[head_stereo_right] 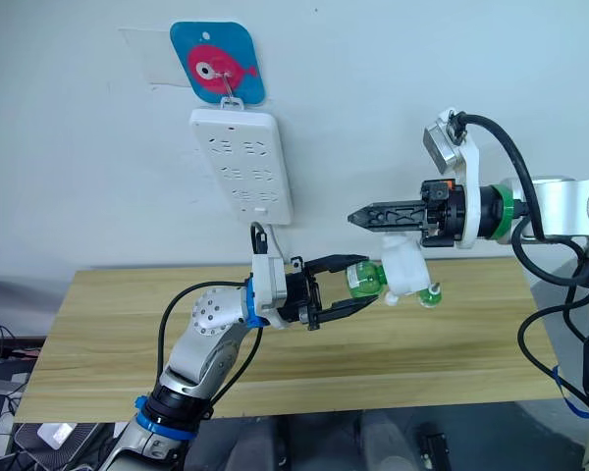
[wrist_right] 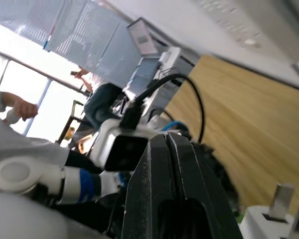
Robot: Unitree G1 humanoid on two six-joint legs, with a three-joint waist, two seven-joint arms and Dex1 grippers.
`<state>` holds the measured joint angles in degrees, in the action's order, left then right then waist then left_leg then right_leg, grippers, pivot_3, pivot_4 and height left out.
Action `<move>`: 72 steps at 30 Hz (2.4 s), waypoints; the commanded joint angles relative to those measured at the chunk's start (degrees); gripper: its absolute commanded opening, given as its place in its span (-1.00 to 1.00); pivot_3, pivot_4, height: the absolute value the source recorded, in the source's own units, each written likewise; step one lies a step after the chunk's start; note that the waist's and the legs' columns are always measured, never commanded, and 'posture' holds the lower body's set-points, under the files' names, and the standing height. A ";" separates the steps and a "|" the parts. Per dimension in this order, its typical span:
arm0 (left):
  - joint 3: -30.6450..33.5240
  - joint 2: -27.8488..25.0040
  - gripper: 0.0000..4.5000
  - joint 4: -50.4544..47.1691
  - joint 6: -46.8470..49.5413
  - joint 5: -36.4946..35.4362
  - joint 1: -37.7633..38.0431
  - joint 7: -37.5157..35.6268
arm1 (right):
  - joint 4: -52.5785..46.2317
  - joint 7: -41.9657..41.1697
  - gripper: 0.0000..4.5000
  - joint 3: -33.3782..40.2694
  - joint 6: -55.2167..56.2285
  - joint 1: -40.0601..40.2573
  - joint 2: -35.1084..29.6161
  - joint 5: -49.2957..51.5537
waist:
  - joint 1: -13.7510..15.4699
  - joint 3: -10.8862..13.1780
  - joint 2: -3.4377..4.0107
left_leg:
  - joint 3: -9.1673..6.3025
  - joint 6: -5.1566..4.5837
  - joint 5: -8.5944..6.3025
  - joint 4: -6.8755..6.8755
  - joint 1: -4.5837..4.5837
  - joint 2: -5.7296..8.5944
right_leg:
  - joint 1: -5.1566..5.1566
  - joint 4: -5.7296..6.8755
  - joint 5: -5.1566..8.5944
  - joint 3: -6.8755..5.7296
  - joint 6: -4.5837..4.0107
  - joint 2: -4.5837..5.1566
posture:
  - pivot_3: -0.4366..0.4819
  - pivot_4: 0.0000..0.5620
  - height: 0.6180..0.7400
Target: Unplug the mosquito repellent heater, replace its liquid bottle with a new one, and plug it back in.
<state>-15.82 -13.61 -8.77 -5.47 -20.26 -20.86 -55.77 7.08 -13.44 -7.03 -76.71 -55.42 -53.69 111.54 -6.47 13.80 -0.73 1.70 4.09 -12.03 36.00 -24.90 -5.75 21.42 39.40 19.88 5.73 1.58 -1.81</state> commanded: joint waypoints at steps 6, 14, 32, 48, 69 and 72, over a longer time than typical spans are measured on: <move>0.22 1.23 -0.01 -3.46 0.06 -2.60 -0.65 -0.10 | 0.00 2.97 -0.99 2.66 0.57 2.11 2.57 -6.19 | -0.01 0.00 0.00 | 0.00 0.00 0.00 0.00 0.00 0.00 | 0.01 0.03 0.00 0.00 0.00 0.00 | -0.47 -0.10 1.00; 1.06 1.54 -0.01 -4.84 1.74 -4.32 -1.01 0.73 | -0.56 1.49 -0.99 6.27 -1.08 8.07 4.09 -15.79 | 0.06 0.00 0.00 | 0.01 0.01 0.01 0.00 0.00 0.00 | 0.01 0.02 0.00 0.00 0.00 0.00 | -0.46 -0.12 1.00; 1.57 2.02 -0.01 -3.99 2.10 -3.15 -1.42 1.80 | -7.71 4.82 -0.99 10.60 -1.68 17.16 1.76 -11.87 | 0.02 0.00 0.00 | 0.01 0.01 0.01 0.02 0.01 0.01 | -0.01 0.03 0.00 0.00 0.00 0.00 | -0.46 -0.13 1.00; 2.26 -0.34 -0.01 -4.07 -0.76 -3.33 -1.06 -2.12 | -2.49 -18.03 -0.99 17.11 -0.90 16.47 -7.01 -33.89 | 0.05 0.00 0.00 | 0.03 0.01 0.01 0.01 0.02 0.01 | -0.01 0.01 0.00 0.01 0.00 0.00 | -0.49 -0.11 1.00; 4.20 -4.06 -0.01 -1.90 -4.53 -7.52 -0.55 -9.69 | -21.39 -52.75 0.99 21.90 8.88 25.94 -14.78 -45.10 | -0.05 0.05 0.05 | 0.00 0.00 0.00 0.04 0.05 0.01 | -0.04 -0.02 0.00 -0.02 0.00 0.00 | -0.55 -0.11 1.00; 4.24 -4.51 -0.01 -2.01 -4.11 -8.28 -0.56 -10.19 | -24.04 -54.37 0.99 22.30 14.74 27.90 -13.61 -48.59 | -0.07 0.04 0.05 | -0.01 0.00 0.00 0.04 0.05 0.01 | -0.05 -0.01 0.00 -0.03 0.00 0.00 | -0.54 -0.12 1.00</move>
<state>-12.82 -18.06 -8.59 -9.36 -26.98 -21.16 -65.75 -14.83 -66.23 12.88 -65.19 -27.80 -67.25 64.07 -6.53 13.84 -0.68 1.69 4.10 -12.02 36.05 -24.84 -5.74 21.37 39.39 19.88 5.70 1.59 -1.81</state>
